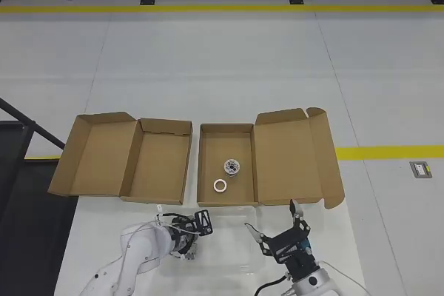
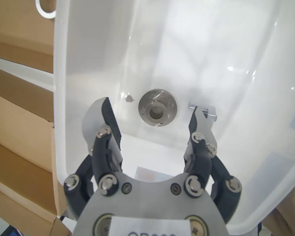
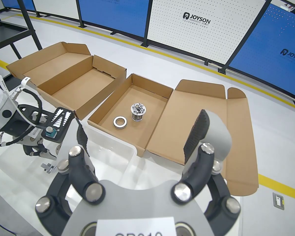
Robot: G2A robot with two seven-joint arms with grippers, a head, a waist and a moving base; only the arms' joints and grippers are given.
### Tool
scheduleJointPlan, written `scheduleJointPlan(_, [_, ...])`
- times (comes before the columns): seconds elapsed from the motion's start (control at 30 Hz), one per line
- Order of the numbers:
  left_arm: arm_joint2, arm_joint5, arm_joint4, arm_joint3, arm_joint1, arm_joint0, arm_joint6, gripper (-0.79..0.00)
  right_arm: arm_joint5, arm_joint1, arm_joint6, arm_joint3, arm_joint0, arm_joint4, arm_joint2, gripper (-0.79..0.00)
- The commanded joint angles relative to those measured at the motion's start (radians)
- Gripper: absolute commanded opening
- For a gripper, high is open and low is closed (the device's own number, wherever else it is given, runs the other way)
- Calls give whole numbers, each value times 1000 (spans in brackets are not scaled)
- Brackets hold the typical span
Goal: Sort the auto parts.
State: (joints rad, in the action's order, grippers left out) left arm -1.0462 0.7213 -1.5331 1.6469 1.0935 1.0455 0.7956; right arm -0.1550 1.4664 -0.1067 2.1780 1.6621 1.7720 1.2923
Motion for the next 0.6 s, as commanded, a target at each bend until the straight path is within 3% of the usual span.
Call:
scheduleJointPlan(0.0, [10,-8,-4,-16,3,-8,-2,-262,0,0,0,0,0,0,0,0])
scheduleJointPlan(0.37, [60,-36,14,-94,22,-59,16,-409,0,0,0,0,0,0,0,0])
scheduleJointPlan(0.57, [72,-35,19,-120,27,-76,21,-413,0,0,0,0,0,0,0,0])
